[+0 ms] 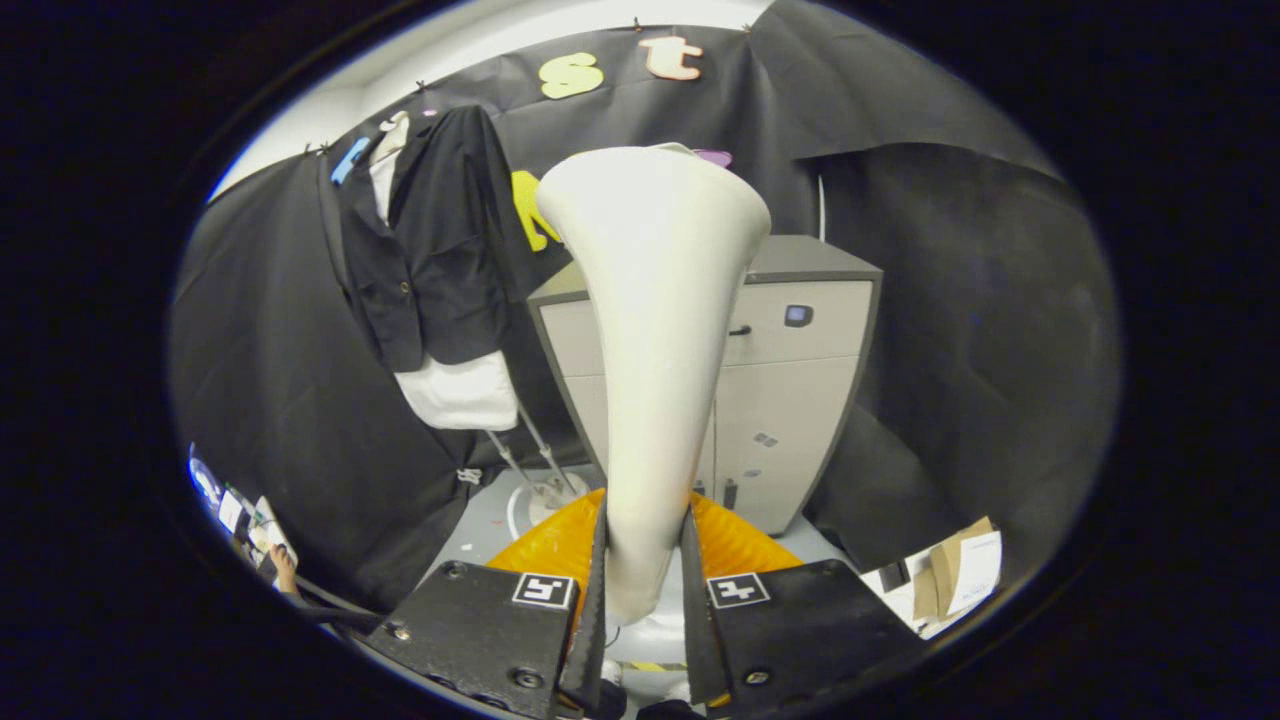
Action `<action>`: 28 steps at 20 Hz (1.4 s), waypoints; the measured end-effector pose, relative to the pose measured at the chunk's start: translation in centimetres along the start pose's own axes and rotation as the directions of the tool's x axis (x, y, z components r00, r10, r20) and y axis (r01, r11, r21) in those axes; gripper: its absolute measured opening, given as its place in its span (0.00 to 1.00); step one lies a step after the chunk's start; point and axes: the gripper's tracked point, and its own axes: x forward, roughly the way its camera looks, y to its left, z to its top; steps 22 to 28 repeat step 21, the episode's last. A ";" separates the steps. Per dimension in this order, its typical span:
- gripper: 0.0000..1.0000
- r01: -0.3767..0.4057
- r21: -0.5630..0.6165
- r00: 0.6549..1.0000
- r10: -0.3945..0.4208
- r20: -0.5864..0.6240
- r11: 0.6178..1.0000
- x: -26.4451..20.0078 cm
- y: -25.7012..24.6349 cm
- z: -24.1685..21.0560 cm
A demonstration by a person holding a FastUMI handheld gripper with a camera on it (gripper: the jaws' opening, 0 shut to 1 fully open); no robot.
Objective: Iron the clothes twice with a garment steamer, once on the left side and once on the right side.
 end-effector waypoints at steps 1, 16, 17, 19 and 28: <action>0.35 0.010 0.013 1.000 -0.010 0.000 1.000 -0.1 0.0 0.3; 0.35 0.065 0.032 0.998 -0.065 -0.007 0.997 0.2 2.1 3.8; 0.35 0.065 0.031 0.998 -0.064 -0.009 0.997 0.2 2.0 3.8; 0.35 0.064 0.028 0.998 -0.063 -0.011 0.998 0.1 1.6 3.6; 0.35 0.062 0.028 0.998 -0.061 -0.014 0.998 0.1 1.6 3.6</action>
